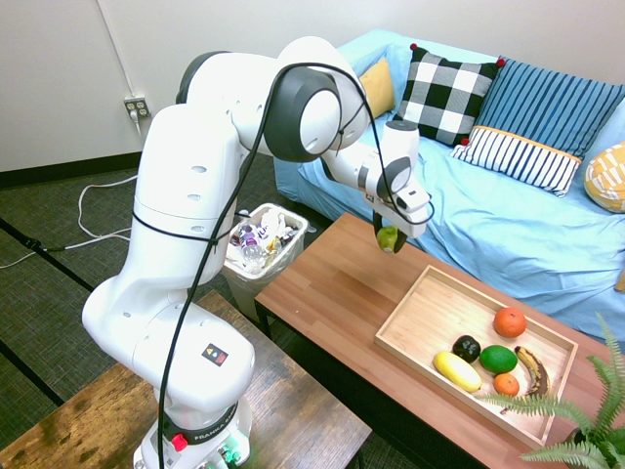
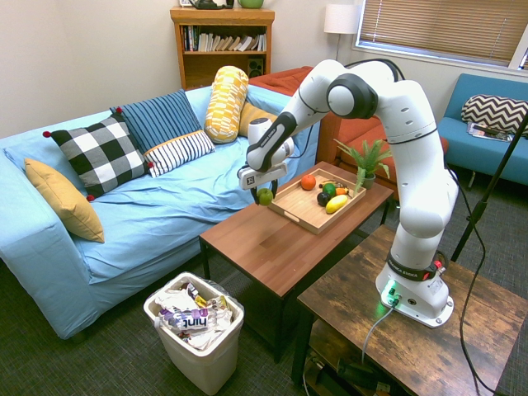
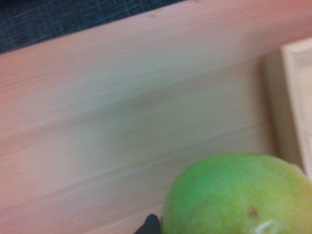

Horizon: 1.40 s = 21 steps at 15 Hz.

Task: Put the apple in the tray

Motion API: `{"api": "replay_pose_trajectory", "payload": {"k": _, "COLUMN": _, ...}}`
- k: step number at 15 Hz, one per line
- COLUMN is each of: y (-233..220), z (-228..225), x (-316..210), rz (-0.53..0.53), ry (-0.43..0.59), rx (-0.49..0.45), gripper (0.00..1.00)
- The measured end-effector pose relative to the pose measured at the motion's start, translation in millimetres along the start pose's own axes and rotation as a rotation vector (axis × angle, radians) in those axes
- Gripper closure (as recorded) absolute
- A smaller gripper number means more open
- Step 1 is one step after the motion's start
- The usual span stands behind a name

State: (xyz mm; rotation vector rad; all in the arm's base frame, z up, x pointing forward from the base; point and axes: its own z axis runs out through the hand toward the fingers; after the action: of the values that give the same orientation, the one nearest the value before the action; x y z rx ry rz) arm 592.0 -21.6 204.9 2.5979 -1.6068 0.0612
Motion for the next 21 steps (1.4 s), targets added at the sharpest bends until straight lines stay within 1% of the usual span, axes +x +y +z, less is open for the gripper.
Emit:
{"api": "replay_pose_trajectory", "payload": {"k": 4, "y": 64, "z": 12, "x": 66, "rz": 0.126, "ry": 0.017, "rx": -0.019, "gripper": 1.0}}
{"api": "replay_pose_trajectory", "payload": {"k": 7, "y": 89, "z": 23, "x": 90, "rz": 0.169, "ry": 0.012, "rx": -0.038, "gripper": 1.0}}
{"api": "replay_pose_trajectory", "payload": {"k": 11, "y": 95, "z": 56, "x": 94, "rz": 0.177, "ry": -0.008, "rx": -0.055, "gripper": 1.0}}
{"api": "replay_pose_trajectory", "payload": {"k": 19, "y": 82, "z": 104, "x": 105, "rz": 0.188, "ry": -0.029, "rx": -0.081, "gripper": 1.0}}
{"api": "replay_pose_trajectory", "payload": {"k": 20, "y": 82, "z": 107, "x": 105, "rz": 0.187, "ry": -0.032, "rx": -0.082, "gripper": 0.0}}
{"api": "replay_pose_trajectory", "payload": {"k": 21, "y": 81, "z": 109, "x": 104, "rz": 0.185, "ry": -0.034, "rx": -0.083, "gripper": 0.0}}
